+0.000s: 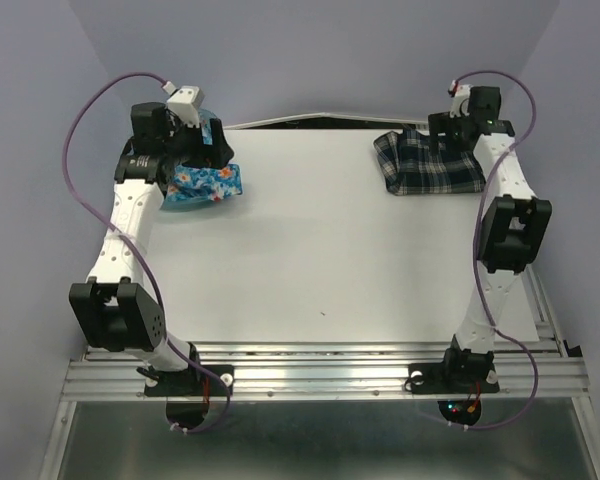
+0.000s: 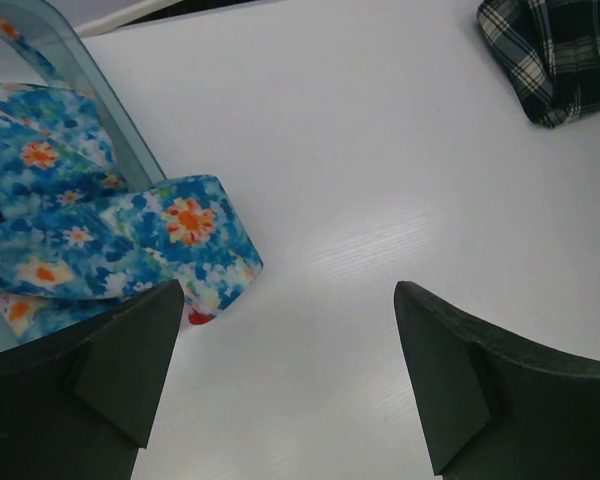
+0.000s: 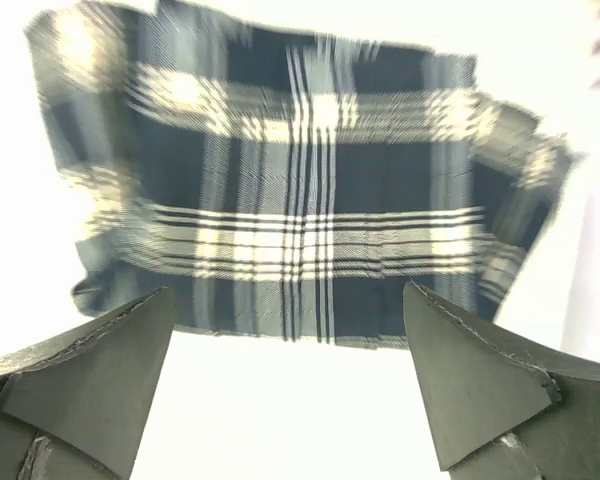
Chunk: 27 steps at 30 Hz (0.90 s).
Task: Fold and stack the skirts
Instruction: Neatly place the folded skirt to the corner, then grab the skirt from the pile
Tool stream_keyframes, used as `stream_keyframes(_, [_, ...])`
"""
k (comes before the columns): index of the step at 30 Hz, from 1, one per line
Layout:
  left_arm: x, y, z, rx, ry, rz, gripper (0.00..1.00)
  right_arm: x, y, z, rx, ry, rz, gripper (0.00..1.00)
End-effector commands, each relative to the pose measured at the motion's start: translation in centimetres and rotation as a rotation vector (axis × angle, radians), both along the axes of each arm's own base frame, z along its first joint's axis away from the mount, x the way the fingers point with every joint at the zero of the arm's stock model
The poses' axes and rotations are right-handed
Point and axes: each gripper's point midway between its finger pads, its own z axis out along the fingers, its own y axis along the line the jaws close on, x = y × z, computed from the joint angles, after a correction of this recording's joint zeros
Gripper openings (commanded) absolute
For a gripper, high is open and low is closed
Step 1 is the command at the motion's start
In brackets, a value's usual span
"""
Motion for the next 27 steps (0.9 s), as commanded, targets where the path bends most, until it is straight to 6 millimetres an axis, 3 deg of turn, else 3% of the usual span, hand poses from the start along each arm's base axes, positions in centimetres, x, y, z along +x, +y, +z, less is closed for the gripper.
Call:
stream_keyframes(1, [1.2, 2.7, 5.3, -0.058, -0.149, 0.071, 0.99, -3.0, 2.1, 14.2, 0.099, -0.251, 0.025, 1.00])
stream_keyframes(5, [2.6, 6.1, 3.5, 0.069, -0.107, 0.201, 0.99, -6.4, 3.8, 15.1, 0.201, -0.242, 0.018, 1.00])
stream_keyframes(7, [3.2, 8.4, 2.5, 0.144, -0.093, 0.271, 0.99, -8.1, 4.9, 14.4, 0.241, -0.208, 0.052, 1.00])
stream_keyframes(12, [5.3, 12.0, -0.1, 0.160, -0.051, 0.341, 0.99, -13.6, 8.4, 10.8, 0.372, -0.070, 0.169, 1.00])
stream_keyframes(13, [6.0, 12.7, -2.0, 0.165, 0.000, 0.352, 0.99, -14.2, 8.9, 10.5, 0.401, -0.052, 0.174, 1.00])
stream_keyframes(14, [6.8, 13.2, -1.6, 0.167, -0.007, 0.362, 0.99, -14.7, 9.2, 10.0, 0.420, -0.036, 0.177, 1.00])
stream_keyframes(17, [9.1, 14.4, -4.1, 0.159, 0.049, 0.377, 0.99, -16.5, 10.1, 8.4, 0.469, 0.013, 0.193, 1.00])
stream_keyframes(23, [13.0, 14.6, -9.4, 0.157, 0.102, 0.346, 0.99, -18.4, 10.5, 6.1, 0.488, 0.066, 0.184, 1.00])
stream_keyframes(25, [14.3, 15.1, -11.2, 0.150, 0.113, 0.369, 0.99, -18.7, 10.6, 5.9, 0.495, 0.080, 0.189, 1.00])
stream_keyframes(27, [15.2, 15.3, -11.8, 0.141, 0.115, 0.378, 0.99, -18.8, 10.6, 6.0, 0.494, 0.082, 0.187, 1.00])
